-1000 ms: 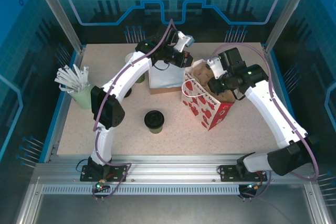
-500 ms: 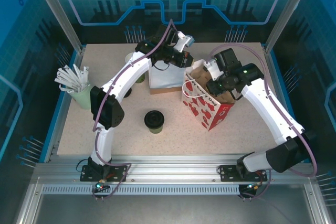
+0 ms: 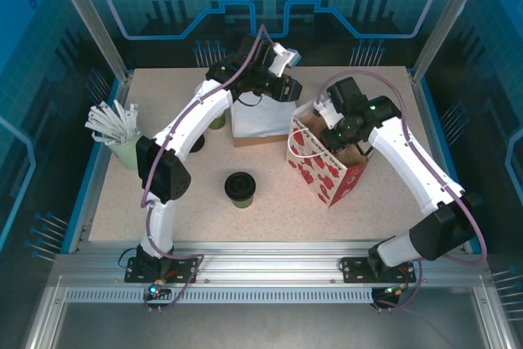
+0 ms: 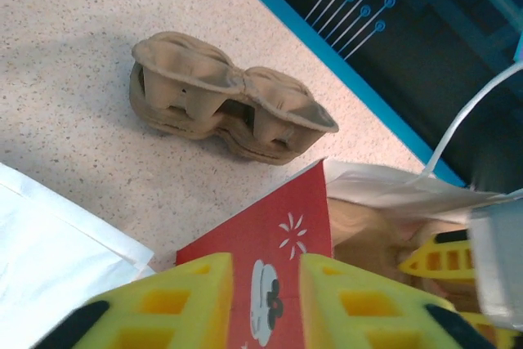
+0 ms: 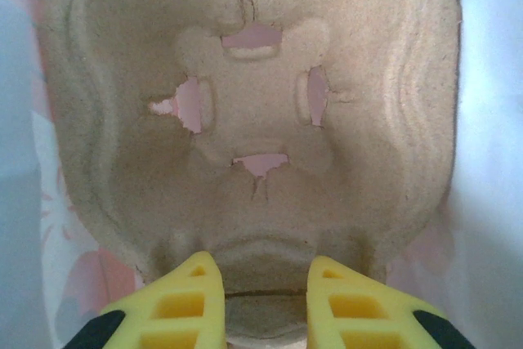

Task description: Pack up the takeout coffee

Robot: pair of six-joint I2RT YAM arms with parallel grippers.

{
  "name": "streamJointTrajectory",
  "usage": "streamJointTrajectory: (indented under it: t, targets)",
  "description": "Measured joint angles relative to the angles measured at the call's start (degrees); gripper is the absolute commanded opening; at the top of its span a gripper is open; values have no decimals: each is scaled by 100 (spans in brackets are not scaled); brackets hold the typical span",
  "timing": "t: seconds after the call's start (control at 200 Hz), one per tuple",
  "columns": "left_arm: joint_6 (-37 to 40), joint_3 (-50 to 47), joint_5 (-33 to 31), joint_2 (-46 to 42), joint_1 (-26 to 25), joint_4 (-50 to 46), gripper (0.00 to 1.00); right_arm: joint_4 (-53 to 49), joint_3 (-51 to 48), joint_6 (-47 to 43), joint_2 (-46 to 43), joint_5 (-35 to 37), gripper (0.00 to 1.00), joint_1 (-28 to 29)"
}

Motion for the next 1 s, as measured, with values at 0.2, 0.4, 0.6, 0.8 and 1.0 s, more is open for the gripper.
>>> streamJointTrajectory:
  t: [0.2, 0.4, 0.6, 0.8, 1.0]
  targets:
    - [-66, 0, -68, -221, 13, 74, 51, -11, -2, -9, 37, -7, 22, 0]
    - [-142, 0, -203, -437, 72, 63, 56, 42, -35, -35, 208, -39, 23, 0]
    - [-302, -577, -389, -1097, 160, 186, 58, 247, -321, -44, 249, -74, 24, 0]
    - [-557, -1585, -483, -2044, 160, 546, 59, 450, -551, -44, 284, -122, 26, 0]
    - [-780, -2704, -713, -2997, 162, 986, 61, 647, -835, -42, 393, -219, 29, -2]
